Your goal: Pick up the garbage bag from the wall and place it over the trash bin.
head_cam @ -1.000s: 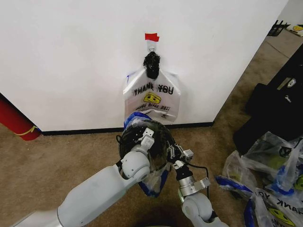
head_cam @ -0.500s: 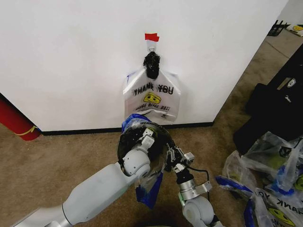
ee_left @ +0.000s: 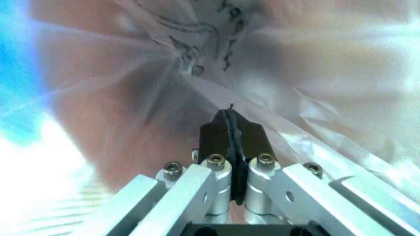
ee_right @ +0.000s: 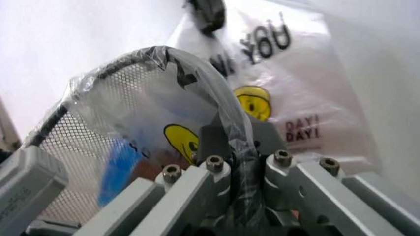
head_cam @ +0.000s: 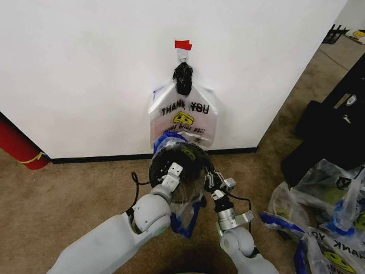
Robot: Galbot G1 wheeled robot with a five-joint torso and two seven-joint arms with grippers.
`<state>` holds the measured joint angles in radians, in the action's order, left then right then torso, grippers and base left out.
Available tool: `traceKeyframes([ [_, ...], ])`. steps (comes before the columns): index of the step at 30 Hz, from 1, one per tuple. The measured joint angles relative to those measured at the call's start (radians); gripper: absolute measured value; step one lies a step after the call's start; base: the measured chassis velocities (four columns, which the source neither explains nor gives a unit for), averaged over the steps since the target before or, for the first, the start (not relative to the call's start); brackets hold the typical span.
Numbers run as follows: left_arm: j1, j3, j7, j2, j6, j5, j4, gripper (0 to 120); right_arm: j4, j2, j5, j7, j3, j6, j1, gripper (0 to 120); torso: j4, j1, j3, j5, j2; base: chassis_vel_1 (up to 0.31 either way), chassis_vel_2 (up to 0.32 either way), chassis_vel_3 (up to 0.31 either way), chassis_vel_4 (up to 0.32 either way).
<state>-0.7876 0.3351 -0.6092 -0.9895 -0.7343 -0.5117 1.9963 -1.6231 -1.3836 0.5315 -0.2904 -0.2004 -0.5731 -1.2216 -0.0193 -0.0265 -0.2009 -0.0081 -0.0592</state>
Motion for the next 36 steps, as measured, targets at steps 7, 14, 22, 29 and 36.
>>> traceKeyframes([
  [7, -0.011, 0.005, 0.022, -0.009, -0.001, 0.014, -0.014, 0, -0.003, 0.001, -0.059, -0.029, 0.001, -0.031, -0.013, 0, -0.0001, 0.0, 0.0, 0.0, 0.0, 0.0, 0.0, 0.0, 0.0],
  [14, -0.008, 0.009, 0.025, -0.011, -0.001, 0.018, -0.022, 0, -0.008, 0.002, -0.066, -0.033, 0.001, -0.035, -0.018, 0, 0.0, 0.0, 0.0, 0.0001, 0.0, 0.0, 0.0, 0.0, 0.0],
  [22, -0.007, 0.009, 0.025, -0.011, -0.002, 0.018, -0.023, 0, -0.009, 0.002, -0.066, -0.033, 0.002, -0.035, -0.018, 0, 0.0, 0.0, 0.0, 0.0001, 0.0, 0.0, 0.0, 0.0, 0.0],
  [29, 0.021, 0.045, 0.057, -0.035, -0.002, 0.022, -0.071, 0, -0.026, 0.006, -0.047, -0.071, 0.002, -0.04, -0.035, 0, 0.0009, 0.0, 0.0, 0.0007, 0.0, 0.0, 0.0, 0.0, 0.0],
  [36, 0.058, 0.072, 0.077, -0.064, -0.002, 0.024, -0.114, 0, -0.026, 0.005, -0.033, -0.1, 0.001, -0.049, -0.045, 0, -0.0001, 0.0, 0.0, 0.0002, 0.0, 0.0, 0.0, 0.0, 0.0],
])
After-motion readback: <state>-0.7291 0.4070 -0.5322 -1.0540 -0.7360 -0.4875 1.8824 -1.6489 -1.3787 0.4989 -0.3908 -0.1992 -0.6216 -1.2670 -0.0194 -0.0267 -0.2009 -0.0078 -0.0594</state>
